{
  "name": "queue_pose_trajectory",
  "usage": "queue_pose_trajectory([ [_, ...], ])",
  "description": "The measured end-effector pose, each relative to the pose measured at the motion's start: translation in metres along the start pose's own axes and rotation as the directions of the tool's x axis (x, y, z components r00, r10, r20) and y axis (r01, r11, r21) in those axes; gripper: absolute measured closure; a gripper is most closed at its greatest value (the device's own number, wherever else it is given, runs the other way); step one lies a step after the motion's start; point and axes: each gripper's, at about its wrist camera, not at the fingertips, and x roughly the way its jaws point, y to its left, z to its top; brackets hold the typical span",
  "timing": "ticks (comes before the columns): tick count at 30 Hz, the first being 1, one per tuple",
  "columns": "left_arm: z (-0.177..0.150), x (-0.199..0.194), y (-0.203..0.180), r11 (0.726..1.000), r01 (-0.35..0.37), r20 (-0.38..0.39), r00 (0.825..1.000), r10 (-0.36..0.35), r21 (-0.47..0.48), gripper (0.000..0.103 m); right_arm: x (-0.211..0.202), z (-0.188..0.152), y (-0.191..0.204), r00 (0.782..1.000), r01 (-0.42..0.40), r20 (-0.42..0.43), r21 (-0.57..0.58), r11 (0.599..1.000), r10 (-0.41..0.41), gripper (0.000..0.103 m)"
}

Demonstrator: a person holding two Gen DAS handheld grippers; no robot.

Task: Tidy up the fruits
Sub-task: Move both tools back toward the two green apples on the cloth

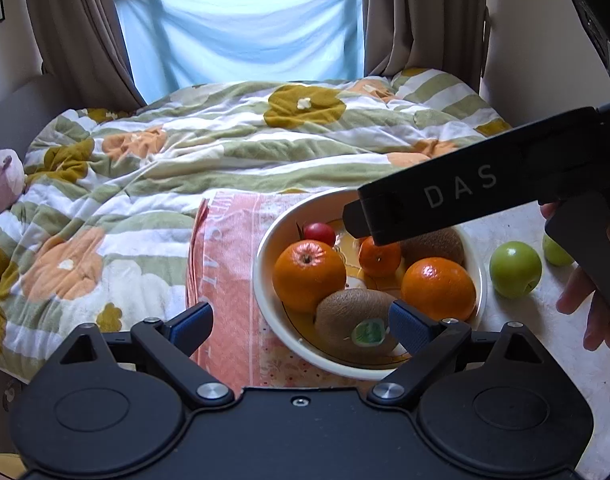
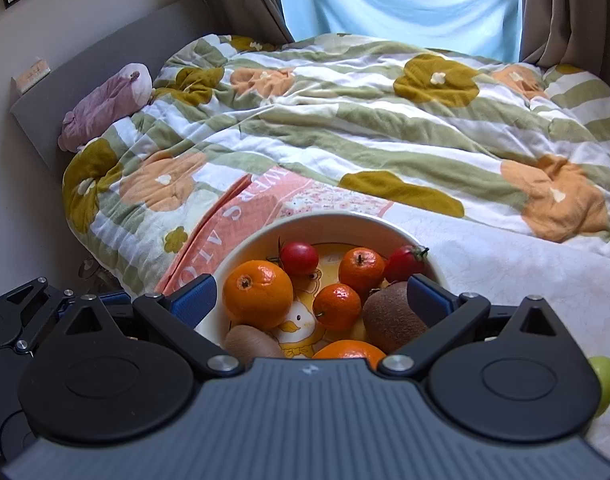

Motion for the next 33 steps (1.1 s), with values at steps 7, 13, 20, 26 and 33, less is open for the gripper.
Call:
queue_pose_trajectory([
  [7, 0.006, -0.030, 0.001, 1.000, -0.013, 0.047, 0.999, 0.013, 0.004, 0.006, -0.042, 0.005, 0.006, 0.998, 0.036, 0.055, -0.001, 0.999, -0.036, 0.000],
  [13, 0.013, -0.059, 0.000, 0.999, -0.026, 0.081, 0.996, 0.028, -0.025, 0.004, -0.089, 0.002, 0.001, 0.989, 0.108, 0.092, 0.049, 0.993, -0.112, 0.000],
  [20, 0.023, -0.081, -0.017, 1.000, 0.007, 0.132, 0.991, -0.011, 0.026, 0.002, -0.145, -0.013, -0.019, 0.953, 0.242, 0.156, 0.120, 0.963, -0.259, 0.000],
  [26, 0.031, -0.092, -0.046, 0.994, 0.090, 0.166, 0.981, -0.098, 0.057, 0.003, -0.175, -0.034, -0.049, 0.926, 0.309, 0.164, 0.187, 0.932, -0.340, 0.000],
  [33, 0.033, -0.087, -0.098, 0.994, 0.099, 0.171, 0.979, -0.107, 0.056, 0.003, -0.188, -0.054, -0.100, 0.934, 0.299, 0.137, 0.205, 0.932, -0.330, 0.000],
])
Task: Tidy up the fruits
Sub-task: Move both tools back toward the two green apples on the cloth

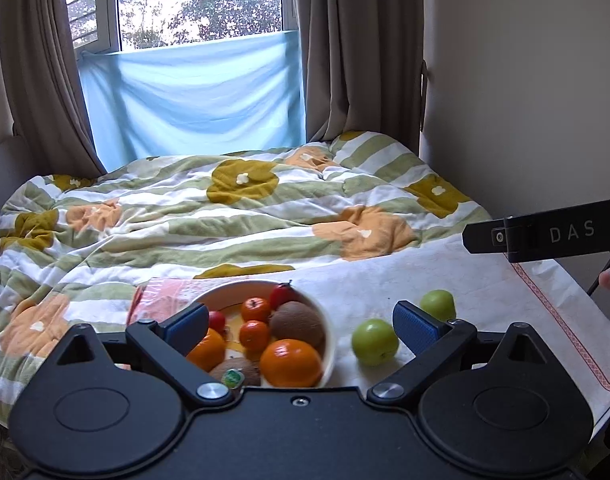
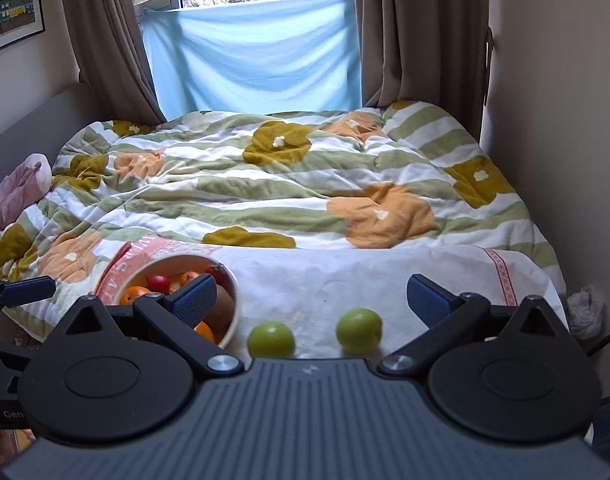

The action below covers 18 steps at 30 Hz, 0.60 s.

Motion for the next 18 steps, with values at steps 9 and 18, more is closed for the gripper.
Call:
queue_pose_trajectory([
  [9, -0.009, 0.045, -0.068, 0.997, -0.063, -0.029, 0.998, 0.062, -0.035, 0.005, 0.041, -0.010, -0.059, 0.994, -0.088, -0.076, -0.061, 0.994, 0.084, 0.000],
  [18, -0.029, 0.110, -0.110, 0.987, -0.157, -0.052, 0.986, 0.158, 0.026, 0.014, 0.098, -0.026, -0.091, 0.981, -0.160, -0.125, -0.083, 0.984, 0.149, 0.000],
])
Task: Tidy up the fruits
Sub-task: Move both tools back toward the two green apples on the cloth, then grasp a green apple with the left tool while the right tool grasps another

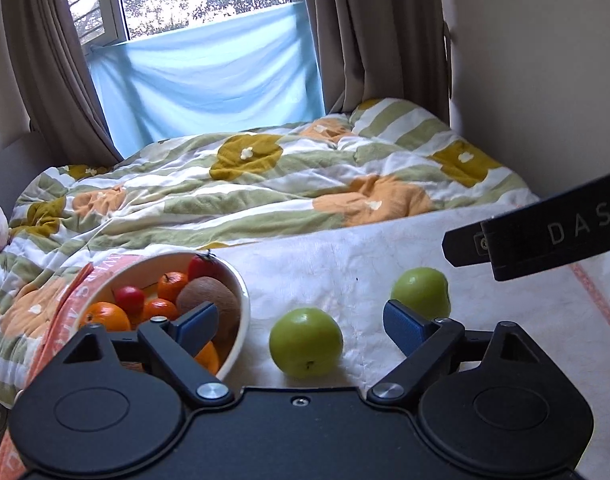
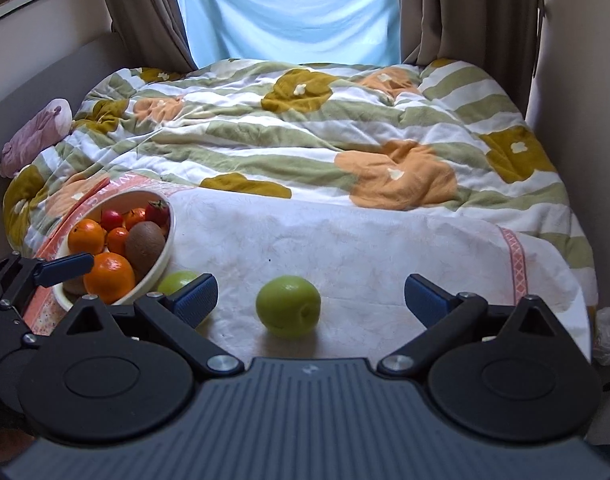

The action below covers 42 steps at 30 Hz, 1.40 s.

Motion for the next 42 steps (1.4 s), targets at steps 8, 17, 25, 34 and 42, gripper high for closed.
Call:
queue_pose_trajectory([
  [8, -0.012, 0.041, -0.015, 0.998, -0.017, -0.069, 0.997, 0.022, 0.067, 0.023, 0.040, -0.013, -0.013, 0.998, -0.047, -0.036, 0.024, 0.999, 0.047, 0.000],
  [17, -0.015, 0.058, -0.020, 0.997, -0.040, -0.112, 0.993, 0.048, 0.070, 0.028, 0.063, -0.018, -0.011, 0.994, -0.090, -0.067, 0.029, 0.996, 0.092, 0.000],
  [25, -0.014, 0.064, -0.016, 0.996, -0.067, -0.140, 0.987, 0.074, 0.058, 0.043, 0.074, -0.023, -0.013, 0.989, -0.115, -0.093, 0.046, 0.992, 0.119, 0.003],
  [34, -0.016, 0.059, -0.015, 0.997, -0.058, -0.149, 0.987, 0.066, 0.059, 0.043, 0.083, -0.022, -0.008, 0.985, -0.147, -0.088, 0.033, 0.989, 0.150, 0.021],
  [42, -0.020, 0.050, -0.017, 0.998, -0.053, -0.159, 0.985, 0.059, 0.045, 0.043, 0.090, -0.021, -0.001, 0.983, -0.157, -0.094, 0.014, 0.987, 0.158, 0.027],
])
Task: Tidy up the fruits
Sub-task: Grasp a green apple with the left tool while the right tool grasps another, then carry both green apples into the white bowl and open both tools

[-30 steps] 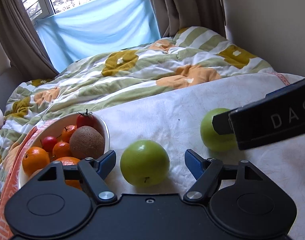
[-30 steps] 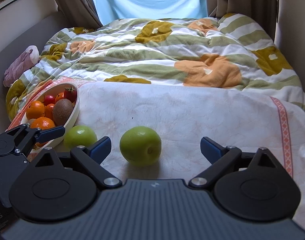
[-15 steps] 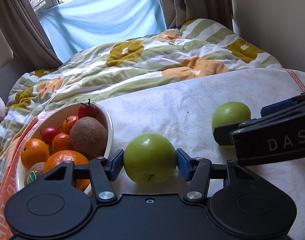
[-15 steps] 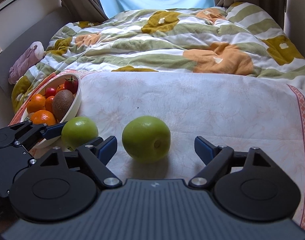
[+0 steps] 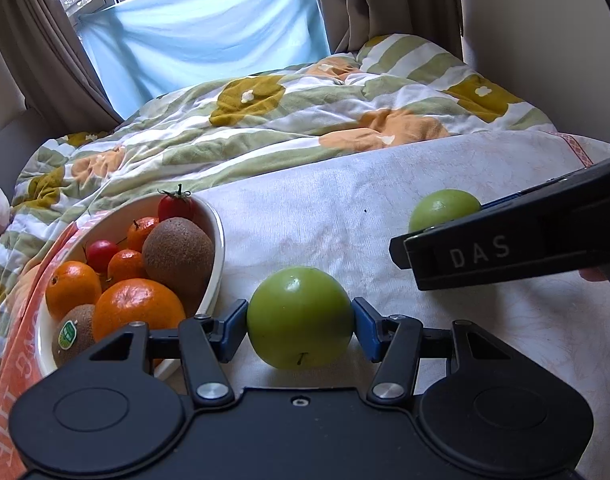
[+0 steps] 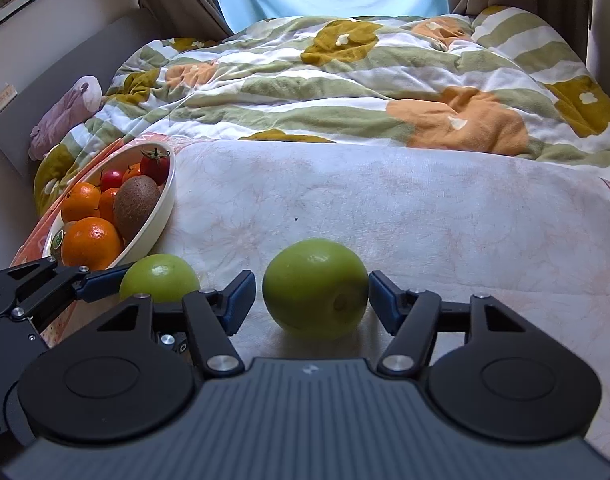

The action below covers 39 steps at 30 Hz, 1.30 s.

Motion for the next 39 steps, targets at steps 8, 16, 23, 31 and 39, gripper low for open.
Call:
queue_pose_trajectory([
  [8, 0.000, -0.008, 0.002, 1.000, 0.005, 0.010, 1.000, -0.005, -0.028, 0.043, 0.001, -0.001, 0.001, 1.000, 0.002, -0.007, -0.016, 1.000, -0.002, 0.032],
  [16, 0.006, -0.026, 0.005, 0.999, 0.012, 0.032, 0.999, -0.011, -0.046, 0.043, -0.013, 0.002, 0.003, 1.000, -0.001, 0.005, -0.010, 1.000, 0.001, 0.033],
  [23, 0.015, -0.051, 0.015, 0.997, 0.006, 0.067, 0.998, 0.000, -0.080, 0.043, -0.043, 0.015, 0.013, 0.999, -0.014, 0.043, -0.026, 1.000, 0.016, 0.033],
  [31, 0.025, -0.096, 0.038, 0.991, -0.025, 0.129, 0.991, 0.042, -0.131, 0.043, -0.082, 0.033, 0.038, 0.995, -0.045, 0.090, -0.045, 0.998, 0.048, 0.033],
  [39, 0.024, -0.128, 0.090, 0.982, -0.048, 0.169, 0.982, 0.079, -0.182, 0.043, -0.101, 0.052, 0.082, 0.987, -0.062, 0.141, -0.070, 0.996, 0.071, 0.033],
])
